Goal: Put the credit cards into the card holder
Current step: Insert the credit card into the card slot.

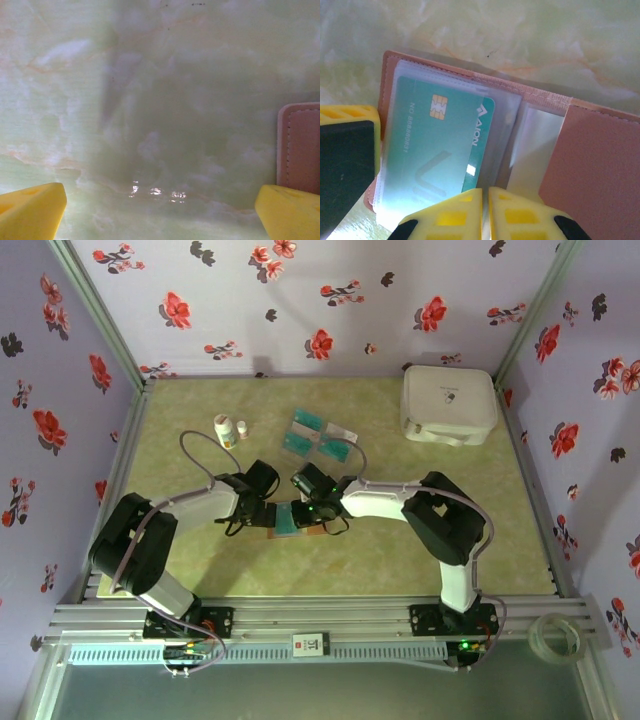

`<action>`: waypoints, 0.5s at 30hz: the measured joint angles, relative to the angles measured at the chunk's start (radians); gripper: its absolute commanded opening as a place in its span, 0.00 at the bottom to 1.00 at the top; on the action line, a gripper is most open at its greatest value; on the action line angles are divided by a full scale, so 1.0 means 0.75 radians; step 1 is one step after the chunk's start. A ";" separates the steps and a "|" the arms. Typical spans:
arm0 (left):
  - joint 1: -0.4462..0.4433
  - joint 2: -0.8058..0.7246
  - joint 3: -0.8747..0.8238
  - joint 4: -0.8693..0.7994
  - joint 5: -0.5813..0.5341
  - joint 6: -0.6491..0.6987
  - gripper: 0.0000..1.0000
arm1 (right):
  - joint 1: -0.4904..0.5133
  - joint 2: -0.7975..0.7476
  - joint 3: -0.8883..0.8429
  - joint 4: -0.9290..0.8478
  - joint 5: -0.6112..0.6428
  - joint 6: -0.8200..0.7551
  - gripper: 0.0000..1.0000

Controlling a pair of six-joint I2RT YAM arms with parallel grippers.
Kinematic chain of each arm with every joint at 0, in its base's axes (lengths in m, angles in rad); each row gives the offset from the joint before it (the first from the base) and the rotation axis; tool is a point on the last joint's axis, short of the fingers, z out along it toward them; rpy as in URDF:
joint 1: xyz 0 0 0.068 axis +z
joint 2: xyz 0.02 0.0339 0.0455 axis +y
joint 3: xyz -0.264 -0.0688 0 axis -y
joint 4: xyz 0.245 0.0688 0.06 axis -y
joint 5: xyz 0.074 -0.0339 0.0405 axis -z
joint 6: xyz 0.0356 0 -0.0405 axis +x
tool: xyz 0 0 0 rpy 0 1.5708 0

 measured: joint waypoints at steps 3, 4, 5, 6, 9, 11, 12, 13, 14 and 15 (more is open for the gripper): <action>0.000 -0.002 0.000 -0.001 -0.001 0.000 1.00 | 0.000 0.000 0.001 -0.002 0.001 0.000 0.14; 0.000 -0.004 0.000 -0.002 -0.002 0.000 1.00 | 0.000 -0.001 0.002 -0.005 0.001 0.000 0.15; 0.000 -0.007 -0.001 -0.002 -0.002 0.000 1.00 | 0.000 -0.001 0.004 -0.010 0.001 0.000 0.17; 0.000 -0.012 -0.003 -0.002 -0.003 0.000 1.00 | -0.001 -0.003 0.005 -0.013 0.002 0.000 0.19; 0.001 -0.037 -0.013 -0.002 0.013 0.001 1.00 | -0.003 -0.032 0.006 -0.033 0.003 0.000 0.24; 0.009 -0.066 -0.019 -0.009 0.024 0.001 1.00 | -0.009 -0.070 0.006 -0.042 0.007 0.000 0.27; 0.017 -0.086 -0.020 -0.013 0.029 0.001 1.00 | -0.012 -0.096 0.004 -0.044 0.009 0.000 0.29; 0.027 -0.109 -0.021 -0.017 0.032 0.002 1.00 | -0.018 -0.130 -0.003 -0.044 0.011 0.001 0.31; 0.038 -0.130 -0.021 -0.021 0.032 0.002 1.00 | -0.025 -0.164 -0.012 -0.045 0.015 0.001 0.32; 0.052 -0.157 -0.022 -0.023 0.032 0.004 1.00 | -0.034 -0.205 -0.027 -0.044 0.018 0.001 0.34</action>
